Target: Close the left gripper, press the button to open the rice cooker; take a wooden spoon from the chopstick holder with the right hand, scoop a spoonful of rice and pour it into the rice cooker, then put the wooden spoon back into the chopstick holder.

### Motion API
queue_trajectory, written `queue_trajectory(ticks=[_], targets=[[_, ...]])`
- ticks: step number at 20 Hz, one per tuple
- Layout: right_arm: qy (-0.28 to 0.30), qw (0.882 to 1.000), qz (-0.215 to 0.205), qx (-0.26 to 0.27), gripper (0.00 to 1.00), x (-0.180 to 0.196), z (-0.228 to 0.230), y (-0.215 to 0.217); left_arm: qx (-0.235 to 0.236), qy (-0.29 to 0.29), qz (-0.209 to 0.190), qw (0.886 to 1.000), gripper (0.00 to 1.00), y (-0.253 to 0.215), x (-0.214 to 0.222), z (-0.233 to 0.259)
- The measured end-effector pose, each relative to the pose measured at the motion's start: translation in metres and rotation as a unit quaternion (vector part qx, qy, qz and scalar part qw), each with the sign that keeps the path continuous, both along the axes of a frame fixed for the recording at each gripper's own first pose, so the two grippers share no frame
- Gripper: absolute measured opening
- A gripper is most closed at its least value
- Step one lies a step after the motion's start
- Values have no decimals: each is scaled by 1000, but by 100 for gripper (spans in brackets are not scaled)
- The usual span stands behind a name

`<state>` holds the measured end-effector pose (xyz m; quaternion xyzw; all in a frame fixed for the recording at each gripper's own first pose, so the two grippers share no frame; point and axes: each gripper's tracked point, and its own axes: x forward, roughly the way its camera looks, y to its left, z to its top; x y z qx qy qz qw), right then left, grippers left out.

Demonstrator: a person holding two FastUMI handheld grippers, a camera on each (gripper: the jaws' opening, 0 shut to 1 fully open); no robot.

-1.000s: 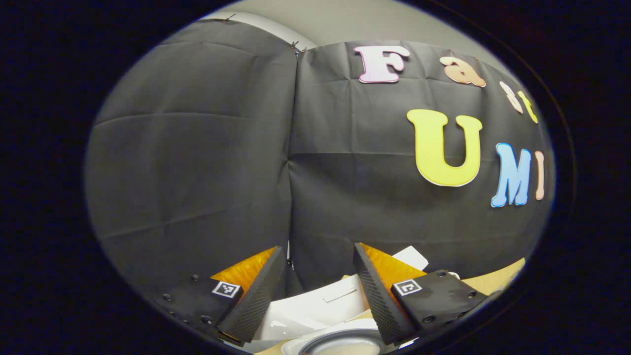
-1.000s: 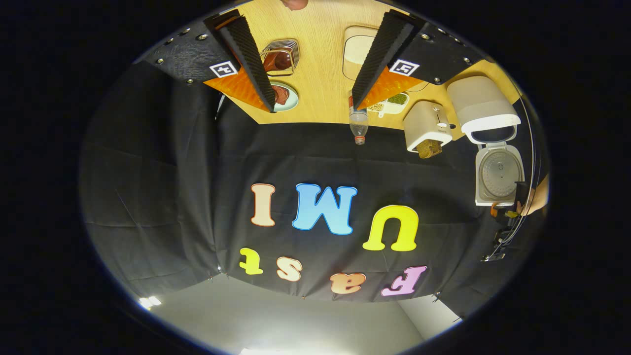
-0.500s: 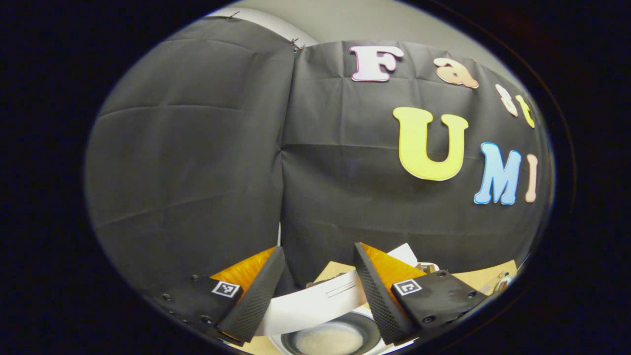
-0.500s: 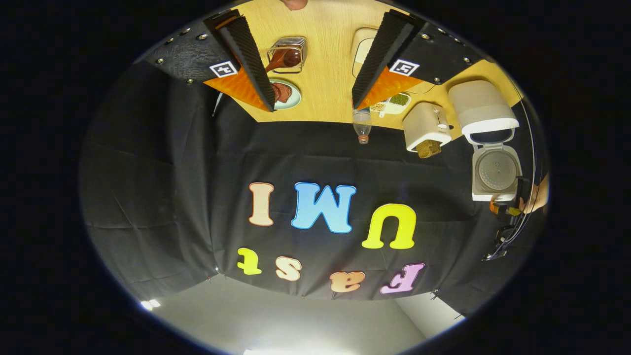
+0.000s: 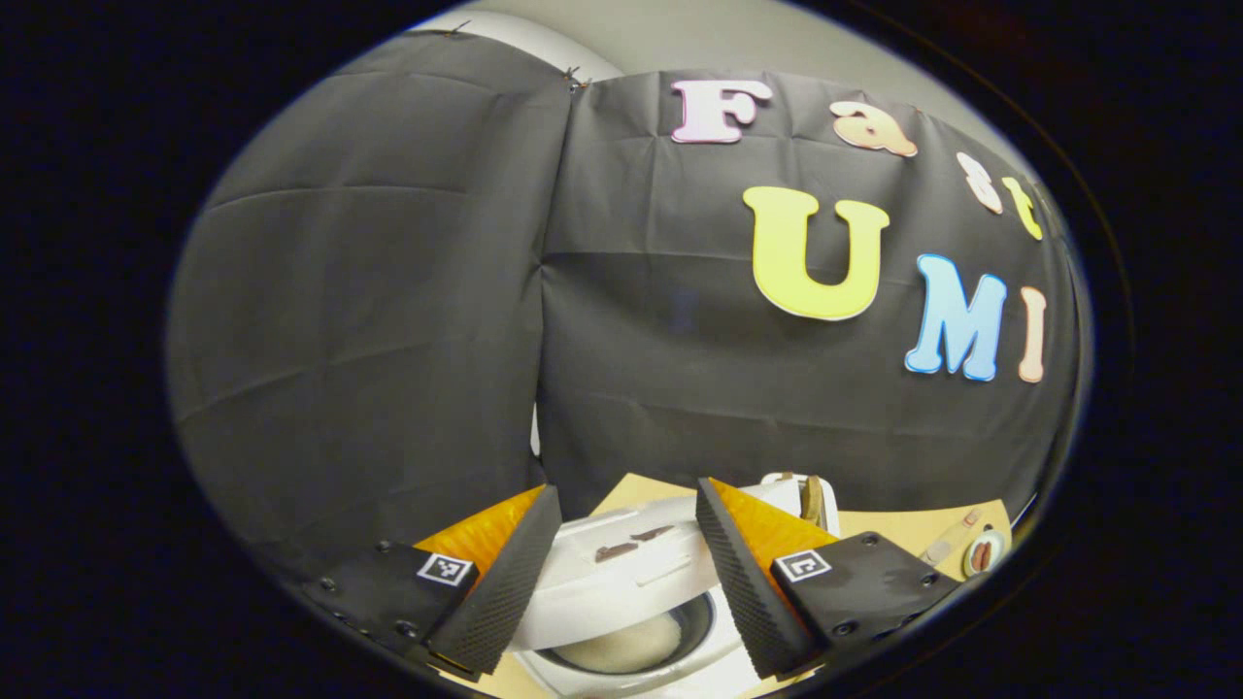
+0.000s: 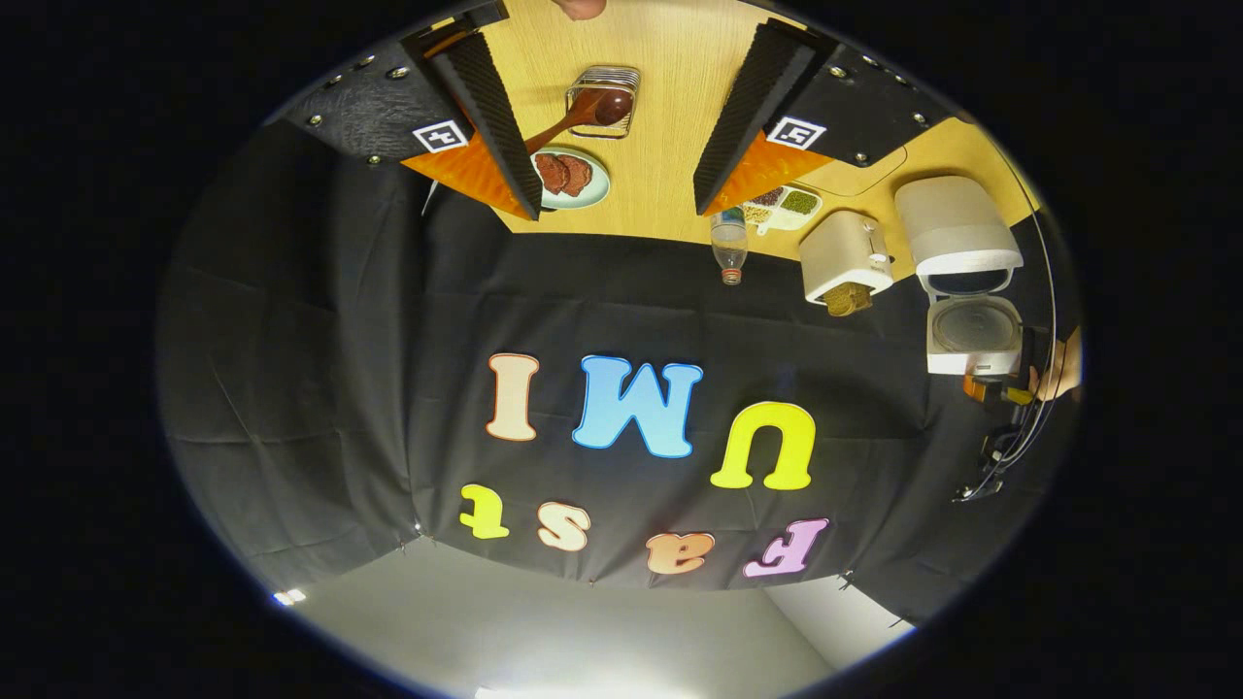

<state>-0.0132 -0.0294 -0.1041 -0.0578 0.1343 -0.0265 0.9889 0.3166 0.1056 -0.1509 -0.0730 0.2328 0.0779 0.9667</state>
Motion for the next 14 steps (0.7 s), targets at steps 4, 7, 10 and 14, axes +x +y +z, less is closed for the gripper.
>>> queue_trajectory(ticks=[4,7,10,14], targets=[[6,1000,16,-7,96,0,-4,-5,10,6,3,1000,97,-17,-16,-12],[6,1000,24,-10,96,1,-6,-9,4,17,5,1000,97,-26,-29,-25],[7,1000,26,-6,96,2,-8,-14,-4,36,2,999,97,-39,-39,-43],[13,1000,24,-3,96,4,-14,-20,1,51,2,999,97,-49,-54,-62]])
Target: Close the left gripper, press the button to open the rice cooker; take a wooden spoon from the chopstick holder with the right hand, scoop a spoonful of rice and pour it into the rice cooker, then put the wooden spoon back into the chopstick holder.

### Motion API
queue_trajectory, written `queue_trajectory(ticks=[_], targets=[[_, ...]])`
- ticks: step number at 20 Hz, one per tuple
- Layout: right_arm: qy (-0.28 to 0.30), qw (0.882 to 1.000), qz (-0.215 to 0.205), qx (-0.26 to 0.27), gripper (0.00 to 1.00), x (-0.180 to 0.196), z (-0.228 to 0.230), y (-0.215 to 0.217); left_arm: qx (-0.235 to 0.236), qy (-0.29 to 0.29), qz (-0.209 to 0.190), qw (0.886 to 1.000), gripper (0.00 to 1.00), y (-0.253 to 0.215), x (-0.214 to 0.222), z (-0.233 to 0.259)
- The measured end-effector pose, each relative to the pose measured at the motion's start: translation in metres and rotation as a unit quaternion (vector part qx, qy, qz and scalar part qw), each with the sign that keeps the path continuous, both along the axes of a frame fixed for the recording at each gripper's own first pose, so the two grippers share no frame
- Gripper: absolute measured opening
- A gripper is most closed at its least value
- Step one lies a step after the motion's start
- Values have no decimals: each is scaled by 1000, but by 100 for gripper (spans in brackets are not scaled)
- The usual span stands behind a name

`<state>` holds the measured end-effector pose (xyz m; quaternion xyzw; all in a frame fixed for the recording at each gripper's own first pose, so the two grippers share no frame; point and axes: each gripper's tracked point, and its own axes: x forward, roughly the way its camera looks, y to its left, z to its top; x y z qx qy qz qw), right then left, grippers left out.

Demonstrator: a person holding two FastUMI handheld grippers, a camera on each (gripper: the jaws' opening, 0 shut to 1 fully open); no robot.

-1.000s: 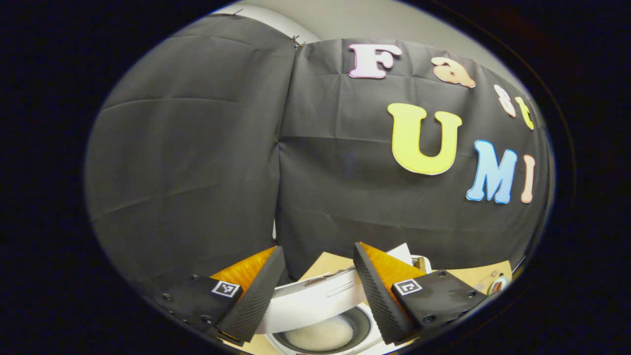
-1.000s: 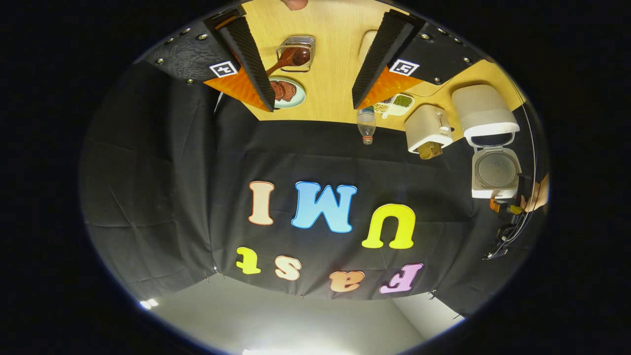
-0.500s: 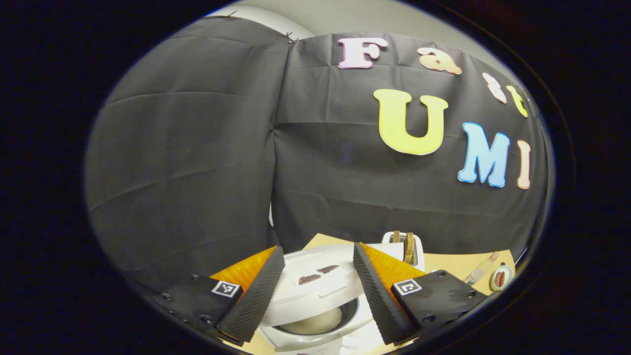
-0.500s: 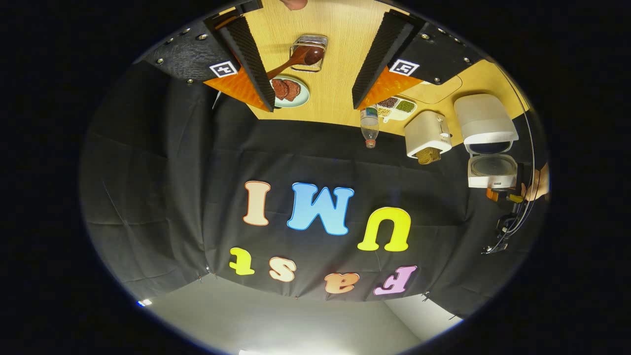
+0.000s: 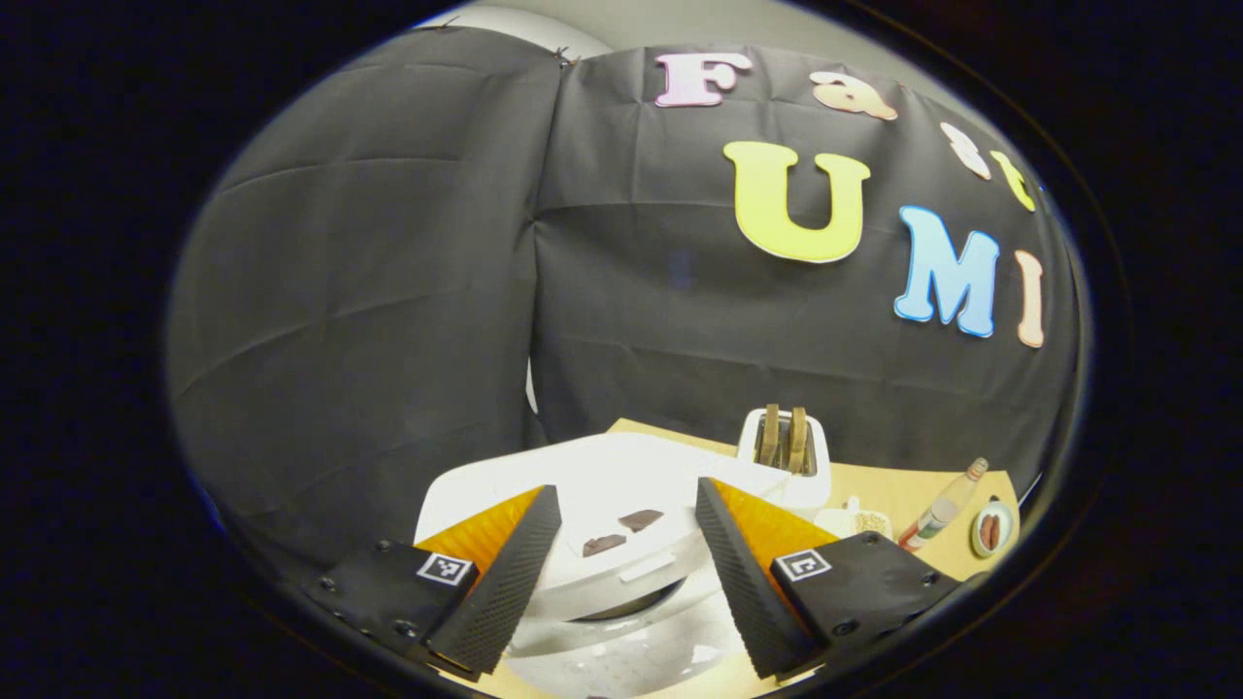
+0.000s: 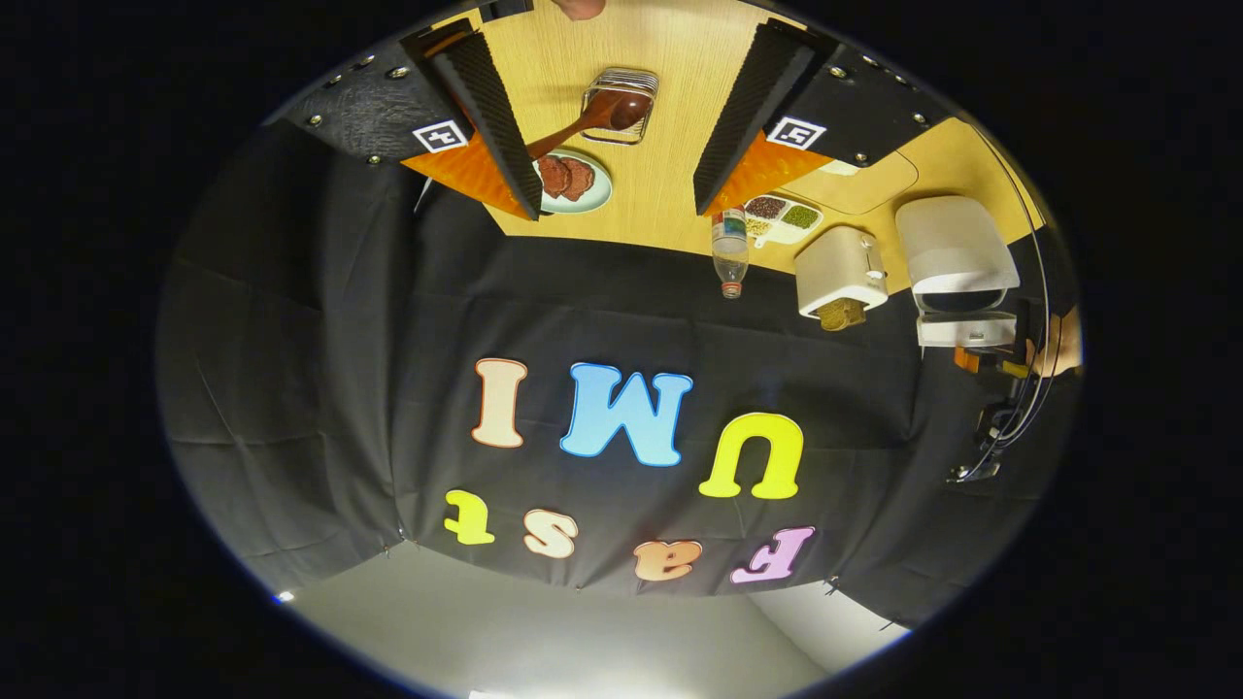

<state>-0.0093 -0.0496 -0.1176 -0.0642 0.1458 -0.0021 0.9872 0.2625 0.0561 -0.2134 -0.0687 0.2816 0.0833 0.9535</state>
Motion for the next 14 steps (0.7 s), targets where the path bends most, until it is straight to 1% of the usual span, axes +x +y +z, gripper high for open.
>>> queue_trajectory(ticks=[3,4,6,10,11,12,13,14], targets=[[5,1000,4,-4,96,-1,-4,0,6,14,-3,1000,98,-5,-7,-17],[6,1000,6,-8,96,-2,-5,1,6,20,-4,1000,96,-7,-8,-24],[7,1000,10,-12,96,-2,-5,3,3,28,-2,1000,98,-9,-13,-32],[5,1000,13,-14,96,-3,-4,6,15,41,-8,999,97,-14,-17,-47],[7,1000,14,-14,96,-3,-5,7,18,48,-9,999,98,-15,-18,-52],[8,1000,15,-15,96,-3,-6,7,21,63,-15,998,96,-18,-21,-60],[9,1000,15,-15,96,-3,-7,8,27,74,-20,997,98,-21,-24,-66],[10,1000,16,-14,96,-2,-9,9,38,55,-24,997,99,-22,-19,-65]])
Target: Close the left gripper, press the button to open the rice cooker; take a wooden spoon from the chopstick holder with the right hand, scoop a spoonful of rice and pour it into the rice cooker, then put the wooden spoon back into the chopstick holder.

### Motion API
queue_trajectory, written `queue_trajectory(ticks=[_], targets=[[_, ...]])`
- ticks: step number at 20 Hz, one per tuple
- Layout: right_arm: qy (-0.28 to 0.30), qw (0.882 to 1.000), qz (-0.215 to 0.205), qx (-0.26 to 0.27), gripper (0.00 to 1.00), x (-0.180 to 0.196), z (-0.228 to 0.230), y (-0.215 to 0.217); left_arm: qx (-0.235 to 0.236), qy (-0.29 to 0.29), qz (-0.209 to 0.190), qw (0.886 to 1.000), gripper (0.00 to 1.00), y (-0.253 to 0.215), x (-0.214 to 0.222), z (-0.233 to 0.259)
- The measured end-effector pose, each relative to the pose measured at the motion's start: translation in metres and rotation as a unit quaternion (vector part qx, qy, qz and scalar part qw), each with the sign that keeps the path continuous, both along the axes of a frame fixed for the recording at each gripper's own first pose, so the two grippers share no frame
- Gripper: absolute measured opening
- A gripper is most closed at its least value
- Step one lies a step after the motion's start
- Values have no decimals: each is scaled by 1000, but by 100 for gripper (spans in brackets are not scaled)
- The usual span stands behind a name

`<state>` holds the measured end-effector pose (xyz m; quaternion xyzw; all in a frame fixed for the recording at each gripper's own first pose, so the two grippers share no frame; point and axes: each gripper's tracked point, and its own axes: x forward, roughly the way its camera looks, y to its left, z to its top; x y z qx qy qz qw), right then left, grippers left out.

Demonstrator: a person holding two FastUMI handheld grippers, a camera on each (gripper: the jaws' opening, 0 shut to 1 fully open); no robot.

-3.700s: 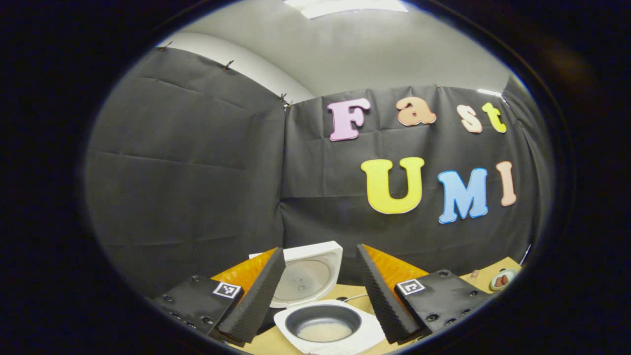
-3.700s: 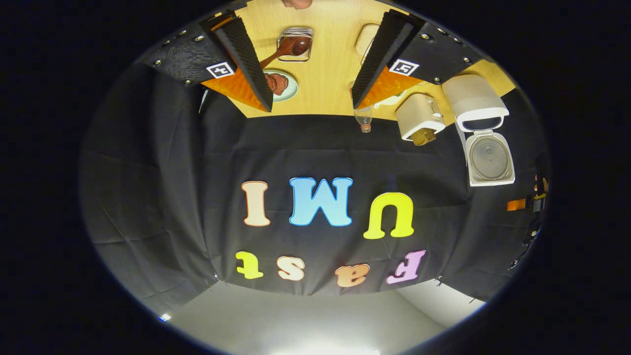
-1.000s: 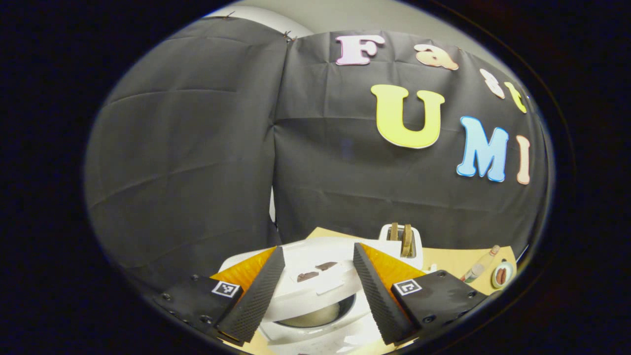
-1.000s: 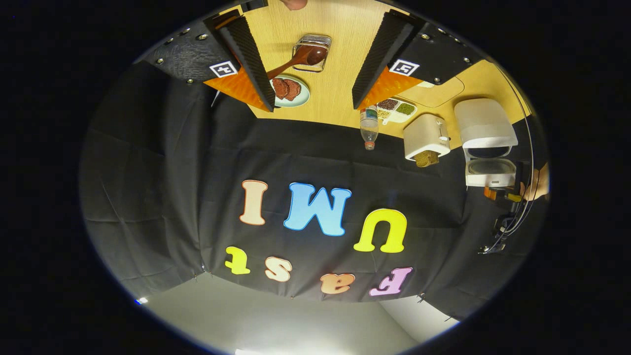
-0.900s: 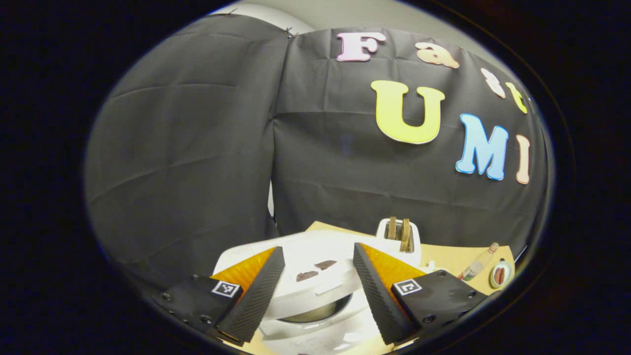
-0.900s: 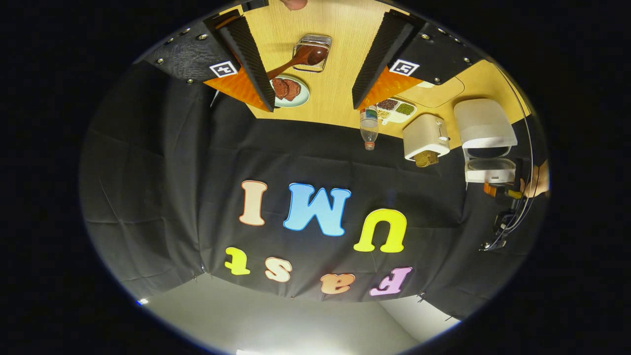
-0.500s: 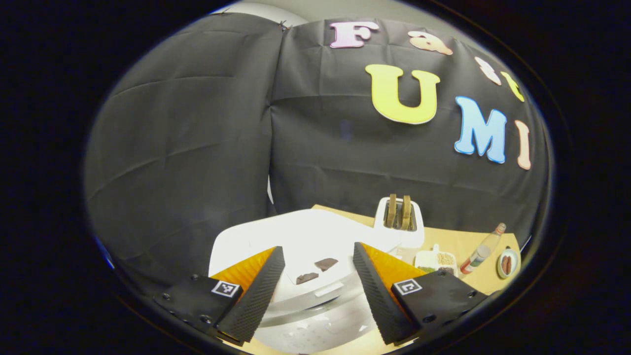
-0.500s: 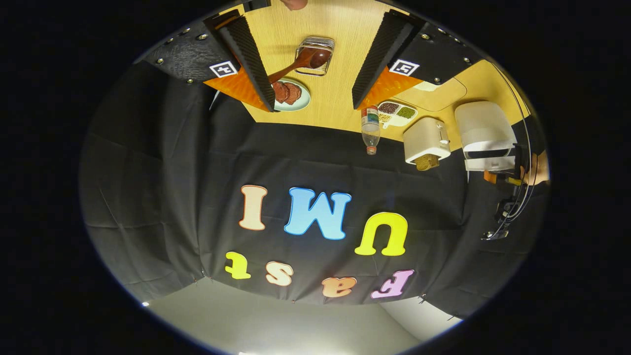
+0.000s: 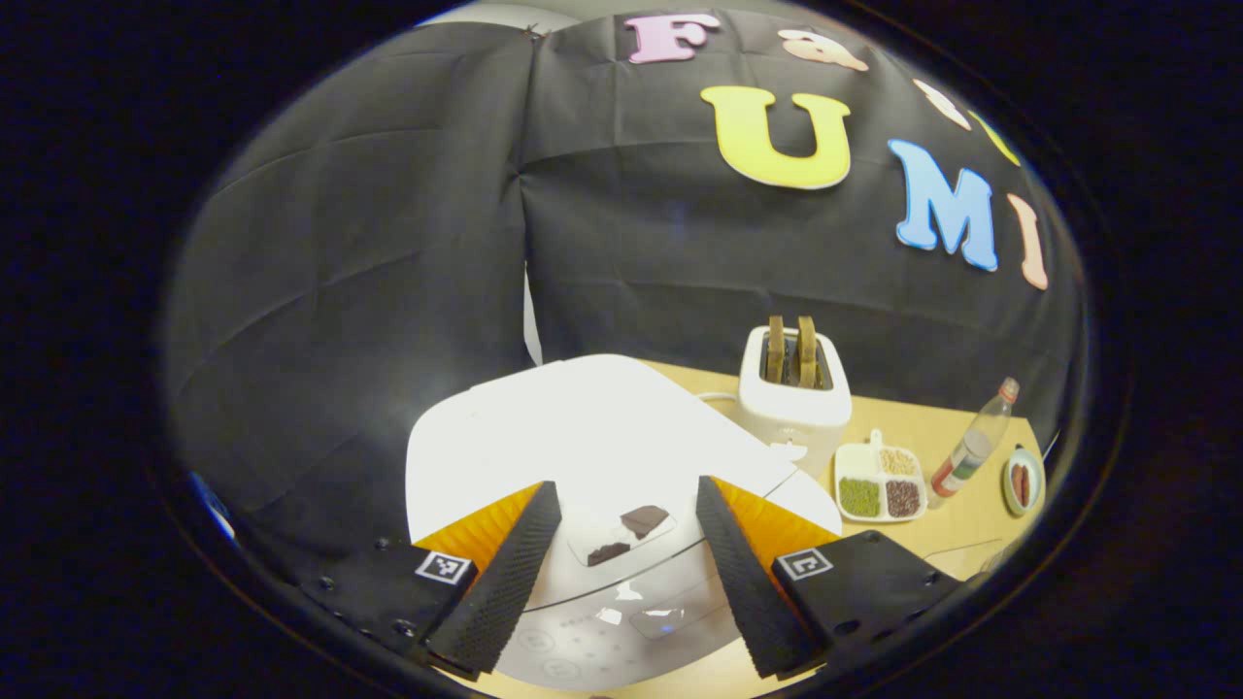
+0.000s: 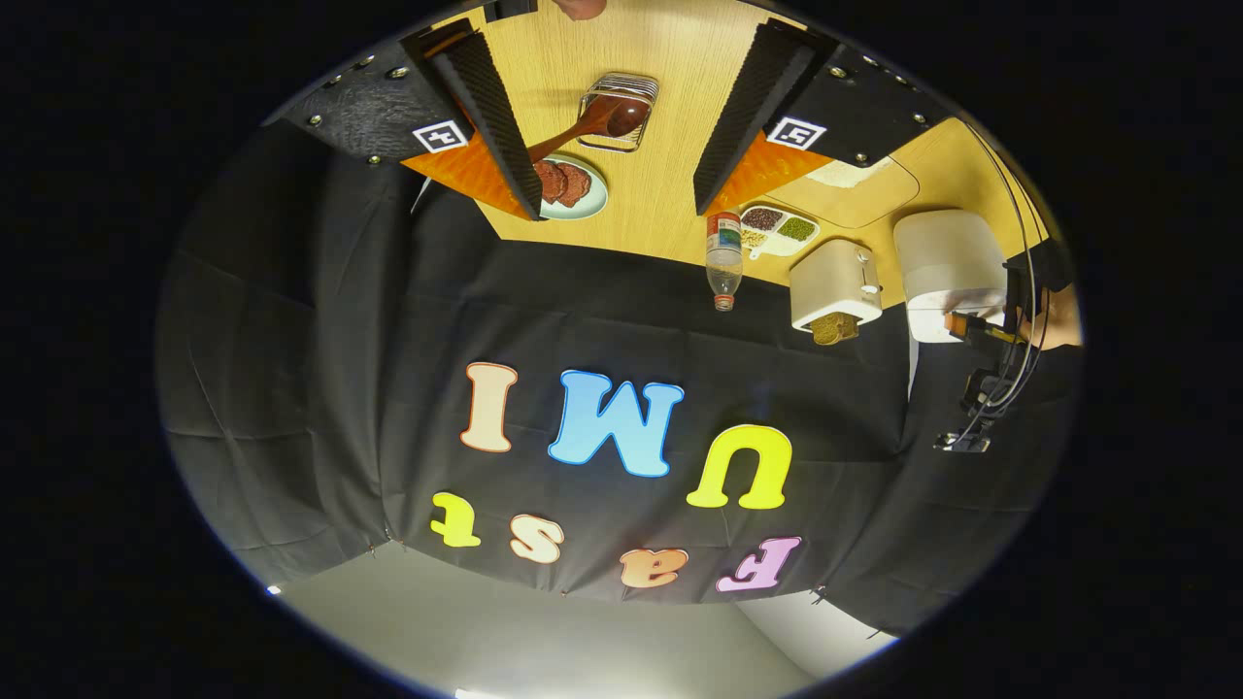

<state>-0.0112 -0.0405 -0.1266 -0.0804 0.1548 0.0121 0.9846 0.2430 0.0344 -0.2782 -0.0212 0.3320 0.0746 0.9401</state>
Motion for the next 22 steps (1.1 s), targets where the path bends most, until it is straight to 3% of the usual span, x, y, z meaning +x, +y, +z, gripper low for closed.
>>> queue_trajectory(ticks=[4,7,10,11,14,16,18,22], targets=[[6,1000,4,11,96,1,-6,9,-8,-10,18,1000,99,0,-1,-3],[2,1000,14,16,96,6,0,20,24,-29,3,999,98,-1,0,2],[-28,999,29,19,96,17,25,33,13,-50,-7,999,96,-11,-8,17],[-38,999,32,20,96,20,33,37,9,-73,-15,997,92,-16,-10,30],[-57,997,39,42,96,26,55,52,24,-136,-40,990,96,-28,-31,87],[-64,996,34,52,96,30,68,55,10,-170,-59,984,92,-44,-49,125],[-73,995,29,60,96,32,79,58,-14,-199,-72,977,95,-58,-71,155],[-95,993,17,70,96,31,89,60,-46,-224,-102,968,95,-78,-111,189]])
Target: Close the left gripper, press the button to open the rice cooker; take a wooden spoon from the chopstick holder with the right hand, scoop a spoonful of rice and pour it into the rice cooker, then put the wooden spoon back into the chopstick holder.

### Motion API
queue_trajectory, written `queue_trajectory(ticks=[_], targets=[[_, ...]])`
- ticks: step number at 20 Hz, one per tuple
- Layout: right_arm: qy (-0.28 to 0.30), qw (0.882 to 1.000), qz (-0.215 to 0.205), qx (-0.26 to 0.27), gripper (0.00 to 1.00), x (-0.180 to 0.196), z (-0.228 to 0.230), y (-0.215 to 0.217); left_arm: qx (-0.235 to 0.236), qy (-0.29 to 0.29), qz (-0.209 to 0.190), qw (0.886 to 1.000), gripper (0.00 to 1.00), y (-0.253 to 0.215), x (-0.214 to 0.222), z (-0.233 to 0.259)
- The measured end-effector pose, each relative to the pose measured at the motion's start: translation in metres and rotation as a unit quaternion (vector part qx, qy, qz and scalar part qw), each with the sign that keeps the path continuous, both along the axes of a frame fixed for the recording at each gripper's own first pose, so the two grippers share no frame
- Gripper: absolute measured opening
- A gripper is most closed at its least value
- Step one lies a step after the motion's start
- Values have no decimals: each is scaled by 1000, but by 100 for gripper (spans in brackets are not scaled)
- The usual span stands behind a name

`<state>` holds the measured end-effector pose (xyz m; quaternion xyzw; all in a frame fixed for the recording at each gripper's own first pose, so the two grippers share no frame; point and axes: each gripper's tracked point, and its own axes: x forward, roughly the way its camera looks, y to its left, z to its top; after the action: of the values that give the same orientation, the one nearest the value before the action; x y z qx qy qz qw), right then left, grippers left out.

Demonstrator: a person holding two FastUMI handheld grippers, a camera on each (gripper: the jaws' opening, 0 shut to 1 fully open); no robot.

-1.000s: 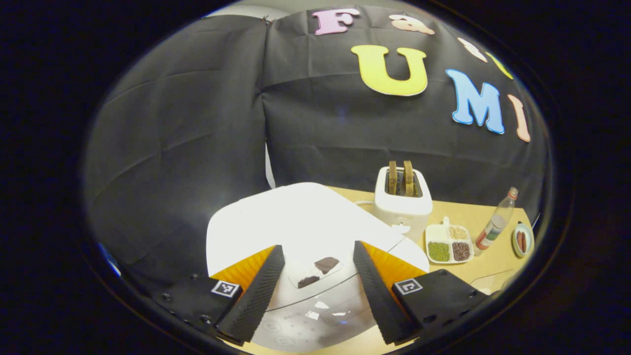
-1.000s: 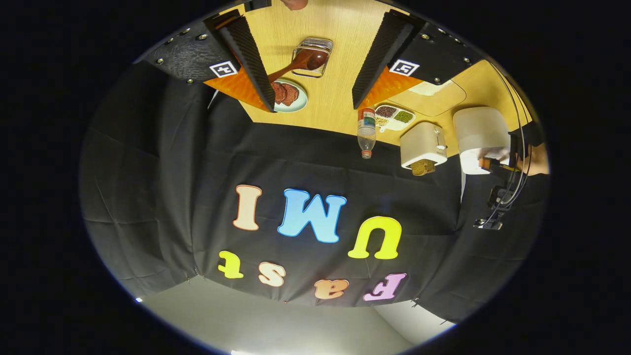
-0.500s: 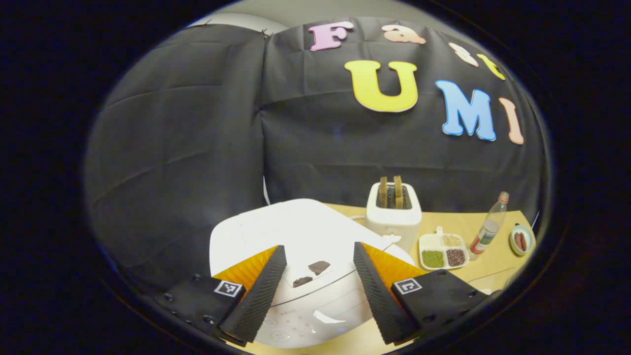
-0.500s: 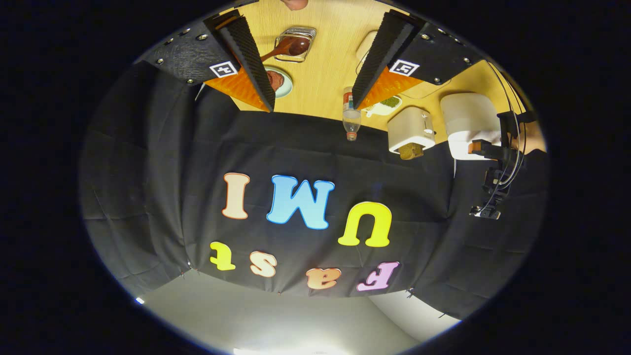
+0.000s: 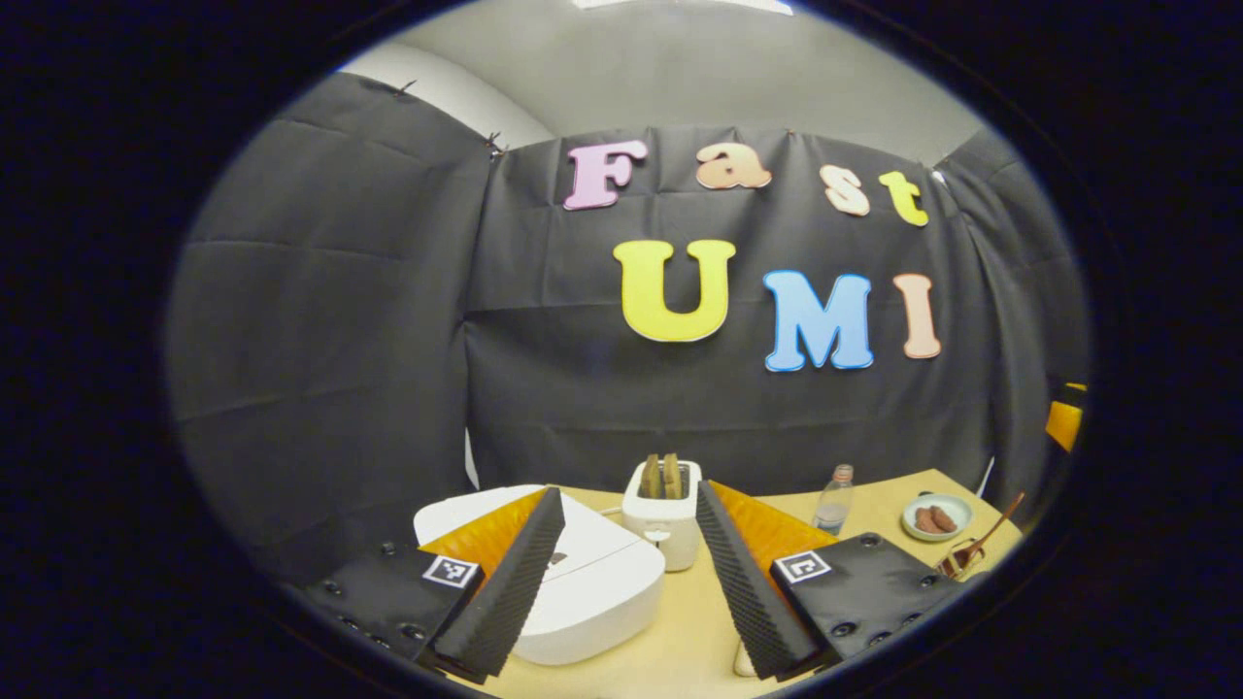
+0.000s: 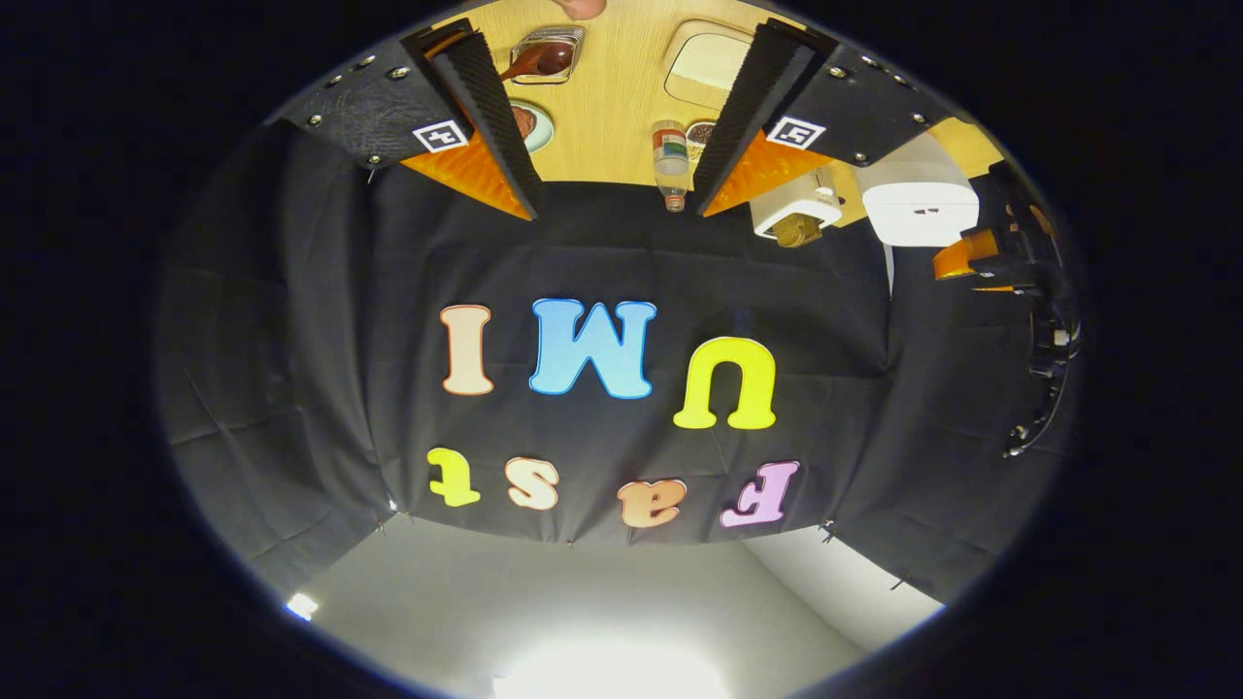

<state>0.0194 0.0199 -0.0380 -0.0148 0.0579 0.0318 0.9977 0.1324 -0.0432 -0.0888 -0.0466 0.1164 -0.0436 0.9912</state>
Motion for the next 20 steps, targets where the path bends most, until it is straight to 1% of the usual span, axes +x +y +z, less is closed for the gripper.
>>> queue_trajectory(ticks=[2,3,4,5,8,9,10,11,12,13,14,15,16,19,20], targets=[[0,1000,-1,1,96,-3,-2,-1,-4,-14,-12,1000,95,-4,-18,11],[-1,1000,-2,0,96,-5,-2,-2,-4,-27,-15,1000,92,-4,-27,18],[-4,1000,-5,-3,96,-7,-3,-4,-5,-35,-15,999,95,-5,-35,22],[-8,1000,-10,-6,96,-10,-3,-6,-9,-36,-14,999,92,-6,-43,20],[-17,1000,-14,-1,96,-16,-2,-8,-25,-36,-14,999,92,-10,-61,17],[-19,1000,-15,2,96,-18,-1,-7,-27,-40,-17,999,95,-11,-64,19],[-20,1000,-17,4,96,-18,-2,-8,-25,-41,-18,999,95,-10,-66,20],[-20,1000,-16,6,96,-19,-2,-7,-22,-41,-19,999,92,-9,-68,19],[-20,1000,-16,9,95,-19,-1,-6,-20,-44,-18,999,95,-8,-70,21],[-21,1000,-13,11,96,-19,0,-4,-20,-46,-17,999,92,-8,-72,25],[-24,1000,-10,12,96,-18,0,-2,-19,-49,-18,998,98,-8,-72,28],[-26,1000,-11,9,96,-18,1,-3,-13,-52,-15,998,92,-5,-72,29],[-30,999,-11,6,96,-18,3,-2,-4,-56,-13,998,95,-3,-71,30],[-34,999,-9,1,96,-21,5,2,10,-61,-18,998,92,-7,-72,33],[-34,999,-8,2,96,-20,5,3,9,-62,-22,998,95,-8,-75,35]])
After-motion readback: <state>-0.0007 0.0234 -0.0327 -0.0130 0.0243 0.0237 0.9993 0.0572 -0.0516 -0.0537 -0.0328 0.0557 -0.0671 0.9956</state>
